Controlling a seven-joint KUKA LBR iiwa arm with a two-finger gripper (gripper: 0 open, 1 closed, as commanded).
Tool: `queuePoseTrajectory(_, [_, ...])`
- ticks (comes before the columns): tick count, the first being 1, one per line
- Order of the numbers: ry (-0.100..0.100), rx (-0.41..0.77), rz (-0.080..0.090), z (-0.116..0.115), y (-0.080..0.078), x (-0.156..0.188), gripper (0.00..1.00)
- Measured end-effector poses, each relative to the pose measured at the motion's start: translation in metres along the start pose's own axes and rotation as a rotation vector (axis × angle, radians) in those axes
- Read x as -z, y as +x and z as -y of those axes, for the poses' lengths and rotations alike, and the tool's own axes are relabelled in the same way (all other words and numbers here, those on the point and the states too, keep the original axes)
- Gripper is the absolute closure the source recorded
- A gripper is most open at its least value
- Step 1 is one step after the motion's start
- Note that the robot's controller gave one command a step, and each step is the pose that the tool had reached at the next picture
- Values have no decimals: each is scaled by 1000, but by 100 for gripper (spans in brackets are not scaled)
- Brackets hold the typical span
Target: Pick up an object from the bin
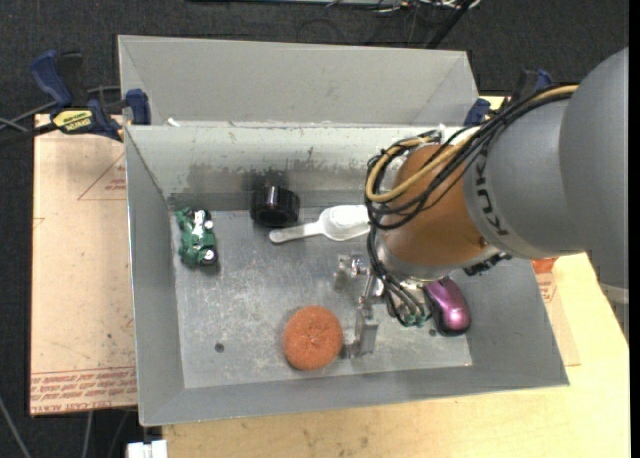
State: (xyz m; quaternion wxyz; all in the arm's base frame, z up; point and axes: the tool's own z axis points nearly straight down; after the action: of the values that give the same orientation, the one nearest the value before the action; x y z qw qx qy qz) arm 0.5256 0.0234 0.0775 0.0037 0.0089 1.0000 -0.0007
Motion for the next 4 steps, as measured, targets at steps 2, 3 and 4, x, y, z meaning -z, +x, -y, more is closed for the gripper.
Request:
queuePoseTrajectory(2, [-1,307,1,-60,16,-8,100])
queuePoseTrajectory(3, [-1,307,1,-60,16,-8,100])
queuePoseTrajectory(4, [-1,307,1,-60,17,-7,100])
